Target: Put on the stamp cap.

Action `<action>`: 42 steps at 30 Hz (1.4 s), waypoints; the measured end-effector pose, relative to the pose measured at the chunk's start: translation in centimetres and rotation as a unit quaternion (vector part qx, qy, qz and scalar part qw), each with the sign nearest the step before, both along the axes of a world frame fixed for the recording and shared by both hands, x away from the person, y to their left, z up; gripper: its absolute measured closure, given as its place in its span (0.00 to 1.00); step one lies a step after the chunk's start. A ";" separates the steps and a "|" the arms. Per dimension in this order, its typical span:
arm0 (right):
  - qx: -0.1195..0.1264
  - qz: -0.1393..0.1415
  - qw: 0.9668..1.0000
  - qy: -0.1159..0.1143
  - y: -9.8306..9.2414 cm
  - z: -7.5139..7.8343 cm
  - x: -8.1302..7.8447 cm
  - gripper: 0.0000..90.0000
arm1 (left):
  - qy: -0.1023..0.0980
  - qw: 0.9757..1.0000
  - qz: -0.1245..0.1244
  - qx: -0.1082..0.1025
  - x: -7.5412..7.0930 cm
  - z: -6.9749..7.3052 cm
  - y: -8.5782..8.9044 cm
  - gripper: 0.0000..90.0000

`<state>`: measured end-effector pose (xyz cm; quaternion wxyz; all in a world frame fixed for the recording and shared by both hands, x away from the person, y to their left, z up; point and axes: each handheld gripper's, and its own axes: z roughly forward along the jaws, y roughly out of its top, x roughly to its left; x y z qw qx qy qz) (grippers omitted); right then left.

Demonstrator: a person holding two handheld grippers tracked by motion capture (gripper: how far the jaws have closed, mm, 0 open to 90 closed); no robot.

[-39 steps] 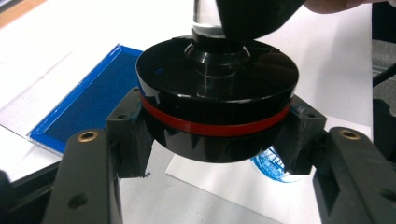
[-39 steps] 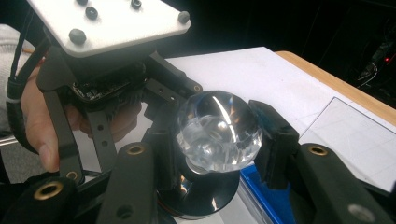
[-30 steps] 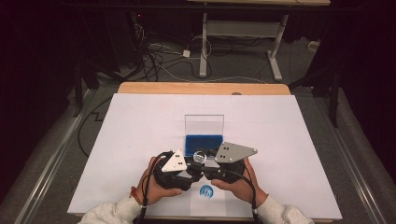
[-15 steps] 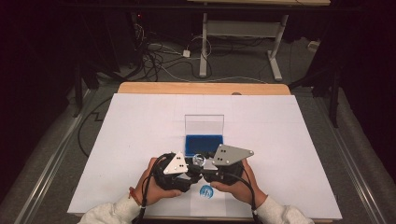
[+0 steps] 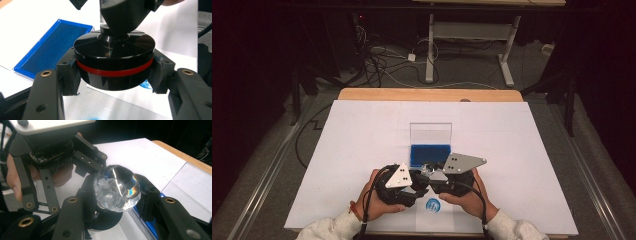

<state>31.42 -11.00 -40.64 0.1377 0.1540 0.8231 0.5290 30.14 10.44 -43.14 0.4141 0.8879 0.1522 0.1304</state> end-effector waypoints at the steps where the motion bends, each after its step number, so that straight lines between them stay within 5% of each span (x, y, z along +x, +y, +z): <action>1: -0.006 -0.002 1.000 -0.007 0.1 0.1 -0.2 0.64 | -0.004 1.000 -0.002 -0.001 0.0 0.0 0.1 0.41; 3: -0.012 -0.003 1.000 -0.009 0.3 0.4 -0.3 0.64 | 0.006 1.000 -0.005 -0.015 0.1 -0.1 0.2 0.41; 7: 0.007 0.002 1.000 0.008 -0.3 0.4 0.2 0.64 | -0.006 1.000 -0.006 -0.028 0.1 -0.1 0.3 0.40; 14: 0.002 -0.003 1.000 -0.003 -0.2 0.9 -0.1 0.64 | 0.005 0.999 -0.002 -0.051 0.3 -0.6 0.3 0.39; 23: 0.013 -0.022 1.000 -0.013 -1.2 1.8 -0.1 0.64 | 0.006 0.999 0.024 -0.035 0.5 -1.2 0.0 0.21; 38: 0.007 -0.050 0.998 -0.036 -3.2 3.0 -0.2 0.64 | -0.040 0.998 0.054 -0.020 0.6 -0.5 3.2 0.18; 42: 0.005 -0.057 0.998 -0.040 -3.8 3.4 -0.2 0.64 | -0.057 0.997 0.060 0.004 0.4 -0.6 4.0 0.18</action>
